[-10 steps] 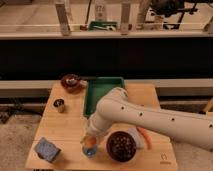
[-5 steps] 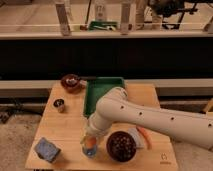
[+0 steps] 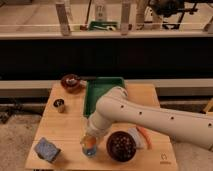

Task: Place apple in plastic cup

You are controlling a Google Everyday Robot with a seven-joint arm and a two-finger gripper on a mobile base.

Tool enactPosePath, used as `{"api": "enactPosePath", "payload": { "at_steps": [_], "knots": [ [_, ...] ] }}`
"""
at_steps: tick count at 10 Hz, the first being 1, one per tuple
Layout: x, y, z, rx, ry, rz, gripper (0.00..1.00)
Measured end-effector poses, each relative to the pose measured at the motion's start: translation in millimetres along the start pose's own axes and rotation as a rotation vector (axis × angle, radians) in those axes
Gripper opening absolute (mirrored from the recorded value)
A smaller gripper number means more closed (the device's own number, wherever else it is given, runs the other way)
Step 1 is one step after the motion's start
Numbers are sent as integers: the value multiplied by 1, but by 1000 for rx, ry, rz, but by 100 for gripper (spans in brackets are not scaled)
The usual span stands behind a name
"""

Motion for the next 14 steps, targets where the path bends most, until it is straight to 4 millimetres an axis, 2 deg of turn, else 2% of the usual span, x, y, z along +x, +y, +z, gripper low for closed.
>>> {"api": "enactPosePath", "payload": {
  "at_steps": [3,4,5,14],
  "knots": [
    [0,-1,0,-2,1,0,71],
    [0,-1,0,-3,2,1,77],
    [0,-1,0,-7,0,-1,80],
    [1,-3,0,-48,10,17,80]
  ]
}}
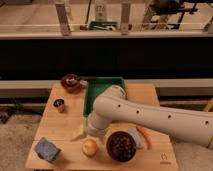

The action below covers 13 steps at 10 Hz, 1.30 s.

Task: Place apple in plastic cup

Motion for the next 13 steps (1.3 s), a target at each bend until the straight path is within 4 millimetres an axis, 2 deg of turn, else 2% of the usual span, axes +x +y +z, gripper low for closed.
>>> {"api": "enactPosePath", "payload": {
  "at_steps": [13],
  "knots": [
    [1,-3,-2,-40,30,21,80]
  ]
}}
